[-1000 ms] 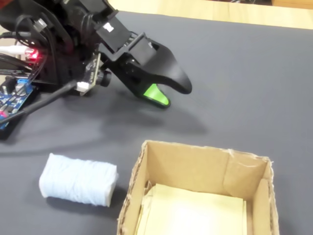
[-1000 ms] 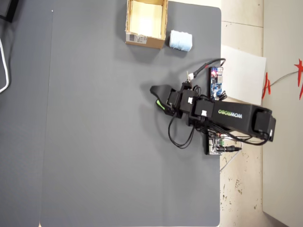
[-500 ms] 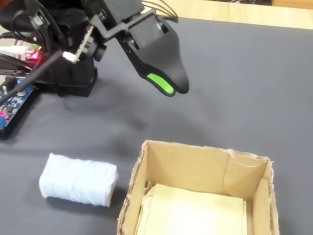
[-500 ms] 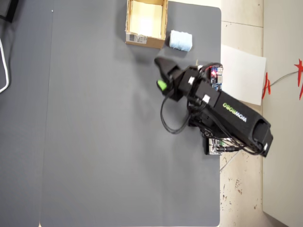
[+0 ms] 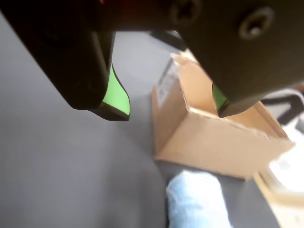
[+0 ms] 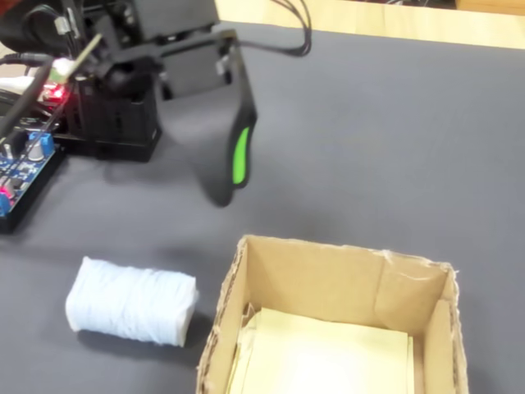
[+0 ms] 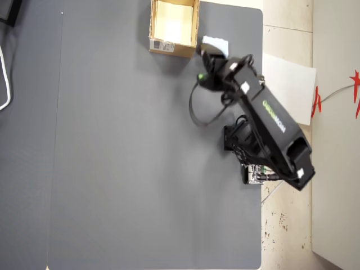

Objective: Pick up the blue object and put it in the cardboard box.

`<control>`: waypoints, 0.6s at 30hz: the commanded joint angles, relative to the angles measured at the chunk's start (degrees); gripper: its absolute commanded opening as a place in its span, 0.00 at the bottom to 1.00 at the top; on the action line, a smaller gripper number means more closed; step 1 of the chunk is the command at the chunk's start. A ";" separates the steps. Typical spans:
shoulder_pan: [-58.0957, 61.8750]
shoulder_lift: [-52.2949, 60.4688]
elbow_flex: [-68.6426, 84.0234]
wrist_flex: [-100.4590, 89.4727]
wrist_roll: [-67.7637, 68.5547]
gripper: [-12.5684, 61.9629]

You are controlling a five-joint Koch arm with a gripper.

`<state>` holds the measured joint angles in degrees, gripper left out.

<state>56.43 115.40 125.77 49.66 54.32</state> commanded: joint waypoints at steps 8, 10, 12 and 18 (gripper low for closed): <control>9.58 -8.70 -7.73 1.85 3.78 0.61; 10.90 -10.99 -8.61 1.76 4.22 0.61; 12.30 -14.15 -9.93 1.14 5.62 0.61; 15.38 -20.83 -12.92 -1.41 9.84 0.61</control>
<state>71.63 92.81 116.81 48.43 63.28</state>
